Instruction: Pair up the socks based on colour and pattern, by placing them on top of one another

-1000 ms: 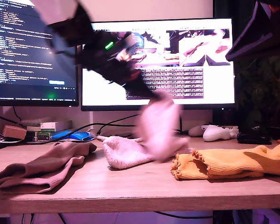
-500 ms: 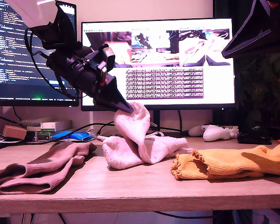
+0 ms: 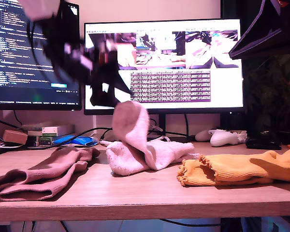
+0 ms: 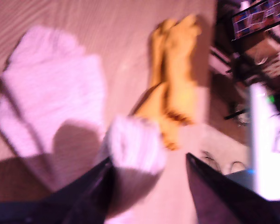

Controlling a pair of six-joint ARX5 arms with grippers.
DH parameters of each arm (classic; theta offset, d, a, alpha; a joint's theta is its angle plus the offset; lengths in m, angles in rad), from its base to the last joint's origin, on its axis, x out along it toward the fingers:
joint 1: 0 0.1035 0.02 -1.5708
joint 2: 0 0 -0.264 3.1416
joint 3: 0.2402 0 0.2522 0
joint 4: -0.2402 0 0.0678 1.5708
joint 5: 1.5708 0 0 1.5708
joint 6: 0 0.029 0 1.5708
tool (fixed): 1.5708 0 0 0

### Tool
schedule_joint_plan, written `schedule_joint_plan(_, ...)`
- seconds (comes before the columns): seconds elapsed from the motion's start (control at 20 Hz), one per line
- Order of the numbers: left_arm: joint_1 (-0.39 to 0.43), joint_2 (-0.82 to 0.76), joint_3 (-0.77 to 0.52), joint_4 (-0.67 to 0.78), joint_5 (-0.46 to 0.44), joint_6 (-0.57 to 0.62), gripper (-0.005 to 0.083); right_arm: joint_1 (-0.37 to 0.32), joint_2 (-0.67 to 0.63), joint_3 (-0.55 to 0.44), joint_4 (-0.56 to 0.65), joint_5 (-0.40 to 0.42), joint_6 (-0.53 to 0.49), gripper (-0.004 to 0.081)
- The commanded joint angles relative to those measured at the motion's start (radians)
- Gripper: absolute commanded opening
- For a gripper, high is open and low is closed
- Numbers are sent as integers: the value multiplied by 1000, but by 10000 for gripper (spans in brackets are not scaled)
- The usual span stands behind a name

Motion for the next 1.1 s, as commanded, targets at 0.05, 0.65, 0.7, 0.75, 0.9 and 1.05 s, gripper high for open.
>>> schedule_joint_plan(0.05,-5,-5,39,-62,8,-1,445,-1,4,-4,14,-8,3,-13)
schedule_joint_plan(0.65,-25,-25,56,55,-271,37,-22,-6,32,-4,-16,84,111,-13)
schedule_joint_plan(0.7,-27,-25,56,76,-283,33,-22,-11,55,-4,-26,87,142,-13)
schedule_joint_plan(0.75,-29,-25,56,82,-286,18,-22,-16,85,-2,-33,87,183,-13)
schedule_joint_plan(0.9,-39,-25,56,58,-308,16,-22,-31,216,34,-87,171,301,-13)
schedule_joint_plan(1.05,-51,-25,56,48,-309,15,-22,-66,352,101,-140,253,346,-13)
